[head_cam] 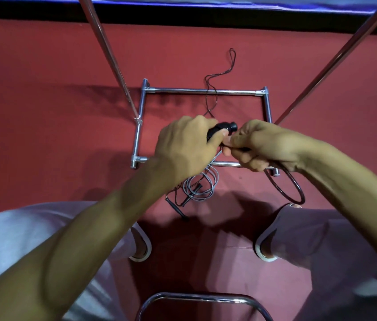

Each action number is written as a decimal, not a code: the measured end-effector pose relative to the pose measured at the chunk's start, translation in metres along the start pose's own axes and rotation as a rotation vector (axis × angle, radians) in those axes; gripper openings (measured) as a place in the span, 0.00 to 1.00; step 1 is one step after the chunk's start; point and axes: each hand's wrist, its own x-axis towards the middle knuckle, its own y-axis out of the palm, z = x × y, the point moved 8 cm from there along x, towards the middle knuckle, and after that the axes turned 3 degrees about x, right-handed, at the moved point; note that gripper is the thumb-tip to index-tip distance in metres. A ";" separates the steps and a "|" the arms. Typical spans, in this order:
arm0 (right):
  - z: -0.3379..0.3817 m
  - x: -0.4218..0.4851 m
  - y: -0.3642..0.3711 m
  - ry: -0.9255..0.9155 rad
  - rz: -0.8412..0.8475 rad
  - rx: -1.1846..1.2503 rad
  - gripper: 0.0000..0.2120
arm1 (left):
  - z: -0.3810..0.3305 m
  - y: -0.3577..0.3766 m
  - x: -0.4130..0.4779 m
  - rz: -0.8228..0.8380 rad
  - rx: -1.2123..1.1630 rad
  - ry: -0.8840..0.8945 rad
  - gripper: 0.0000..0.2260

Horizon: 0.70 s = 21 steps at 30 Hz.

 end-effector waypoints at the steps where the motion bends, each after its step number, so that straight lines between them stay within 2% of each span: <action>1: -0.004 -0.002 -0.001 0.049 0.028 0.058 0.17 | -0.004 0.003 0.000 0.046 0.008 0.058 0.12; 5: -0.018 -0.008 0.001 0.224 0.135 0.245 0.18 | -0.009 0.014 -0.005 0.199 0.029 0.167 0.11; 10: -0.027 -0.005 0.003 0.303 0.167 0.282 0.15 | -0.010 0.025 -0.005 0.227 0.086 0.161 0.15; 12: -0.023 -0.001 -0.005 0.215 0.094 0.079 0.16 | -0.007 0.029 -0.003 0.234 0.100 0.134 0.14; 14: -0.005 0.001 -0.014 -0.004 0.008 -0.365 0.16 | -0.005 0.032 -0.005 0.252 0.120 0.115 0.16; 16: 0.015 -0.002 -0.012 -0.247 -0.025 -0.745 0.11 | 0.000 0.035 -0.006 0.339 0.097 0.087 0.17; 18: 0.023 -0.004 -0.010 -0.399 -0.059 -0.916 0.05 | 0.007 0.039 -0.009 0.504 -0.025 0.051 0.15; 21: 0.039 -0.013 -0.013 -0.606 -0.241 -1.086 0.04 | 0.012 0.043 -0.019 0.767 -0.362 -0.008 0.17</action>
